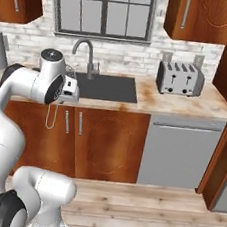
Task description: Pick the pot and strainer and place them in the sink. Then turn on the water.
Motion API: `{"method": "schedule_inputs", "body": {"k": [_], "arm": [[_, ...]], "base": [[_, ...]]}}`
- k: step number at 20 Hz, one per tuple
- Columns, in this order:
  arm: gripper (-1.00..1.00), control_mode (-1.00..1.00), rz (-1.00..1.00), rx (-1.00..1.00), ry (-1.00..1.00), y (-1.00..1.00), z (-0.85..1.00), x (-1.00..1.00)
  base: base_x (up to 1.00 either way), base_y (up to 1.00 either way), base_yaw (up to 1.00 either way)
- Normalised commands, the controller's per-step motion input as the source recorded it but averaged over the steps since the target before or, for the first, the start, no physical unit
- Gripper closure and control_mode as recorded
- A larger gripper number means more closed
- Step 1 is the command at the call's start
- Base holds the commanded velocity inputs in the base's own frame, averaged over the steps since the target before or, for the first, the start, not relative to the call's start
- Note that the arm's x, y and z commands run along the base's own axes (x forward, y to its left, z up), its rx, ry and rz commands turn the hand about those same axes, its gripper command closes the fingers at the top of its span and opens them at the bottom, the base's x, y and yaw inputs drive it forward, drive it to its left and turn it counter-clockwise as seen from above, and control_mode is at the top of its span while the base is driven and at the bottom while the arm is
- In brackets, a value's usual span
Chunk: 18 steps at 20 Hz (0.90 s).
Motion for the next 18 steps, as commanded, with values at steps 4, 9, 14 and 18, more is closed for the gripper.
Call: {"method": "schedule_inputs", "body": {"k": [4, 9, 14, 18], "arm": [[1.00, 1.00, 0.00, 0.00, 0.00, 0.00, 0.00, 0.00], [1.00, 1.00, 0.00, 0.00, 0.00, 0.00, 0.00, 0.00], [1.00, 1.00, 0.00, 0.00, 0.00, 0.00, 0.00, 0.00], [1.00, 1.00, 0.00, 0.00, 0.00, 0.00, 0.00, 0.00]], "base": [[0.59, 0.26, 0.06], [0.37, 0.41, 0.05], [0.14, 0.49, 0.05], [0.24, 0.34, 0.04]]}}
